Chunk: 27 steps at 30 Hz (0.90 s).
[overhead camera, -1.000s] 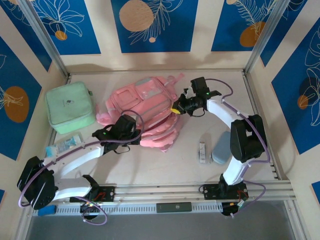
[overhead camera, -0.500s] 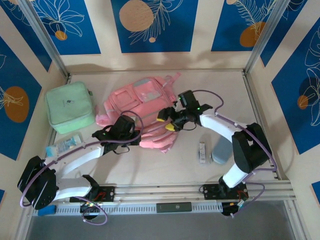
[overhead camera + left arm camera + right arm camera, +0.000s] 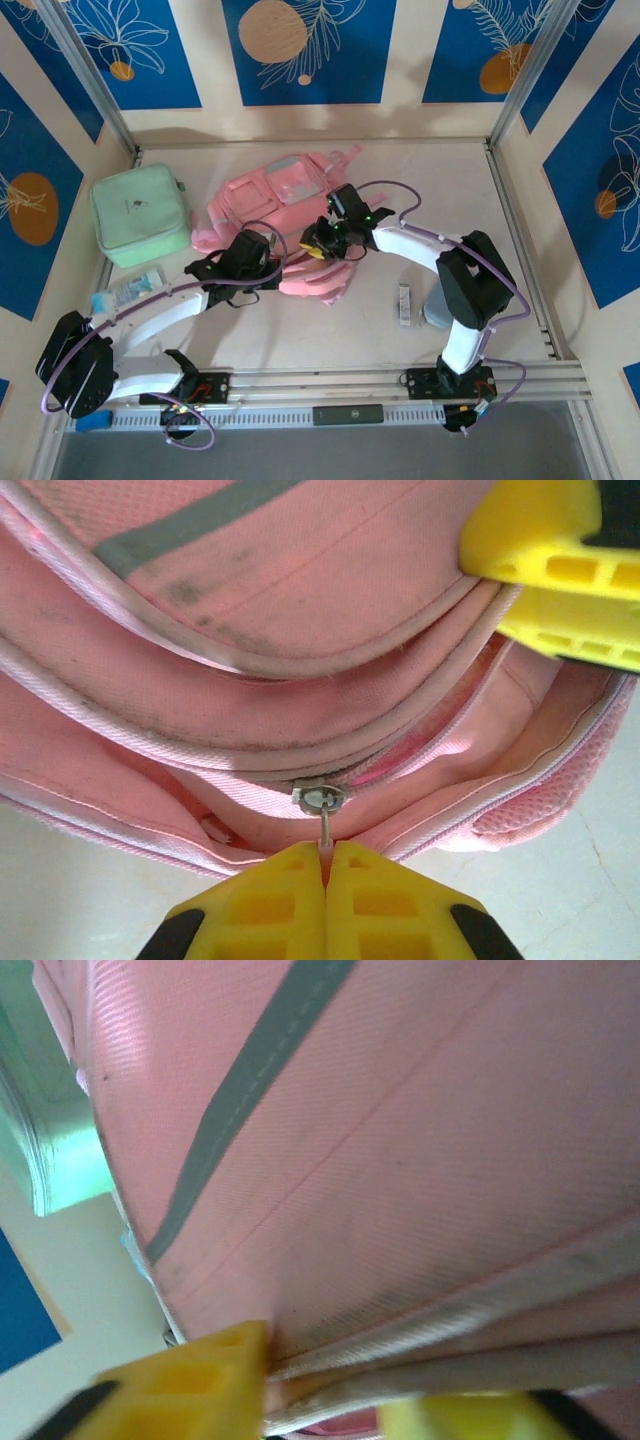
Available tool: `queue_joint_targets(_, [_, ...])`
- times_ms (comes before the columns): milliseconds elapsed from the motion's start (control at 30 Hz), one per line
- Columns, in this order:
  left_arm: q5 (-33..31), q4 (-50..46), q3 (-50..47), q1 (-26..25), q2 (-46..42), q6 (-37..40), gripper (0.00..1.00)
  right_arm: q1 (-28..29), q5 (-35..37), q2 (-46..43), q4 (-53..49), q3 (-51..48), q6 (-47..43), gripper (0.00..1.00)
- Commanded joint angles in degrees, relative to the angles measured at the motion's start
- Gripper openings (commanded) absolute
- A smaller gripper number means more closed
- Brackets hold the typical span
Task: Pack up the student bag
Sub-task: Unzip the student bag at the center of the table.
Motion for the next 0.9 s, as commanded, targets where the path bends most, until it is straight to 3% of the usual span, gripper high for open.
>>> queue_joint_targets(0, [-3.2, -3.6, 0.5, 0.1, -2.3, 2.2, 0.00, -3.4, 6.8, -0.5, 1.7, 2.0, -2.9, 0.08])
queue_joint_targets(100, [-4.6, -5.3, -0.3, 2.7, -1.9, 3.1, 0.00, -5.0, 6.9, -2.3, 1.8, 0.7, -3.4, 0.00])
queue_joint_targets(267, [-7.6, -9.5, 0.4, 9.9, 0.7, 3.5, 0.00, -6.1, 7.8, -6.2, -0.6, -1.6, -3.6, 0.00])
queue_joint_targets(400, [-5.6, -7.9, 0.9, 15.7, 2.7, 3.9, 0.00, -7.4, 6.2, -8.0, -0.7, -3.5, -3.7, 0.00])
queue_joint_targets(567, [-1.1, -2.3, 2.3, 17.1, 5.1, 4.4, 0.00, -3.8, 6.2, -9.0, 0.7, -5.1, -1.9, 0.00])
queue_joint_targets(867, [-2.1, -3.4, 9.2, 21.2, 11.4, 7.2, 0.00, 4.1, 12.4, -9.6, 2.2, -4.3, 3.2, 0.00])
